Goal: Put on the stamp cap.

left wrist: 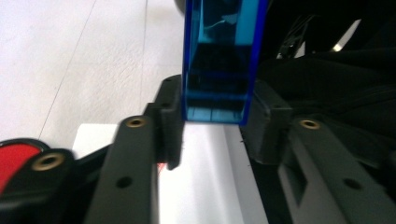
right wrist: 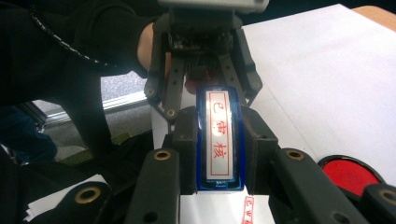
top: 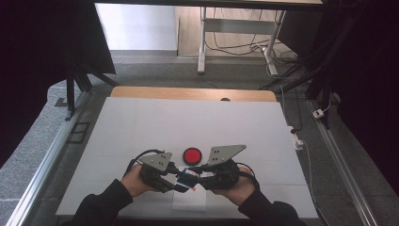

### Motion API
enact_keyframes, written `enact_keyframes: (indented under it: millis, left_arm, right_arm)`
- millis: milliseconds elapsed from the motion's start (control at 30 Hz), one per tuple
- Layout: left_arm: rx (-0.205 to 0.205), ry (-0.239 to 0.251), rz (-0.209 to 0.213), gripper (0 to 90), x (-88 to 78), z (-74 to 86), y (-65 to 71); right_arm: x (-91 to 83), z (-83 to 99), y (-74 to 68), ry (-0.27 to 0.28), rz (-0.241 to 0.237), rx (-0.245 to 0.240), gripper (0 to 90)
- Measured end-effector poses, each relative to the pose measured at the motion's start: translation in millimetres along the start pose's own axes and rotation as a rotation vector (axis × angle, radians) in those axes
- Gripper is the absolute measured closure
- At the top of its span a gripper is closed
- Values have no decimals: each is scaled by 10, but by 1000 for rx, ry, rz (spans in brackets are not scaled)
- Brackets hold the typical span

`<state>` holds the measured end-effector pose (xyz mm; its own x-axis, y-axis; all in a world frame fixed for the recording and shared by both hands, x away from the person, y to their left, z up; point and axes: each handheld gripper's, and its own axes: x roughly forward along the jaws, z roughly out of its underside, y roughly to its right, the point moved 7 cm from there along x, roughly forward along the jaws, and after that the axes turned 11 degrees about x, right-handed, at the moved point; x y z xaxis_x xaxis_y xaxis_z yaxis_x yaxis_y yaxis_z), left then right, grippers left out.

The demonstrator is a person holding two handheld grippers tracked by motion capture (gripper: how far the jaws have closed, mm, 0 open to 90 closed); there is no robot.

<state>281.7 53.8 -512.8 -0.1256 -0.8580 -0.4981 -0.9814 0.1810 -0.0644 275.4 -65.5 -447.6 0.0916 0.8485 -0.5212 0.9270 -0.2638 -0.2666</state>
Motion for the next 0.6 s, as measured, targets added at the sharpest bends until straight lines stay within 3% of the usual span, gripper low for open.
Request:
enact_keyframes:
  millis: [133, 467, 600]
  left_arm:
    - [-19, -19, -25, 527, 5, 19, -17]
    - [-105, -40, -136, 391, -125, 36, -61]
    - [-116, -50, -177, 323, -175, 25, -55]
  right_arm:
    - [-25, -9, 12, 5, 11, -1, 709]
    - [-68, -19, 58, 25, 42, 5, 708]
    - [-72, -16, 67, 24, 49, 6, 708]
